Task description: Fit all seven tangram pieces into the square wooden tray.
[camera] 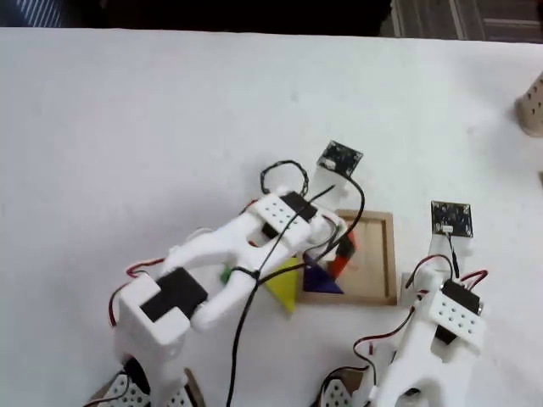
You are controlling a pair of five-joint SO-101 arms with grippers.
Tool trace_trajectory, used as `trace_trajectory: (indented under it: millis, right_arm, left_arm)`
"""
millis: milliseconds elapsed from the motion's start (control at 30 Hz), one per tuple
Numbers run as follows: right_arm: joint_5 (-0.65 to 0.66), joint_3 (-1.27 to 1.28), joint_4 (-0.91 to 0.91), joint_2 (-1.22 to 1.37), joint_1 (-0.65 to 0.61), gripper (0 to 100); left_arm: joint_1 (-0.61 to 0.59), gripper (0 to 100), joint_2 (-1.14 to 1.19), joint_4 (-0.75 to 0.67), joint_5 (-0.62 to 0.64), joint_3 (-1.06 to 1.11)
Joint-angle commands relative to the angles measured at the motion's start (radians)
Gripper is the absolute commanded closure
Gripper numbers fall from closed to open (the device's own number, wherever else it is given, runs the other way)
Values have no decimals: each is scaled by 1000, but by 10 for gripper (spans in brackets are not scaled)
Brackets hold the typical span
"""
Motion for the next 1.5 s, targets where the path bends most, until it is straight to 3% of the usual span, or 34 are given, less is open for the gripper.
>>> trace_trajectory:
  millis: [0, 400, 733, 1100, 1333, 1467]
  right_arm:
    - [11, -3, -7, -25, -10, 890]
    - [11, -3, -8, -25, -10, 890]
    - [11, -3, -8, -25, -10, 890]
    - [12, -3, -7, -25, -10, 890]
    - [12, -3, -7, -27, -10, 890]
    - [12, -3, -7, -27, -10, 890]
  left_arm:
    - [-38, 684, -18, 12, 5, -40]
    - [-133, 684, -21, 17, 11, -64]
    - [-157, 684, -18, 256, 11, -232]
    - [-159, 684, 88, 32, 12, -201]
    - [-148, 684, 145, 118, 11, -287]
    - [-81, 684, 150, 166, 5, -290]
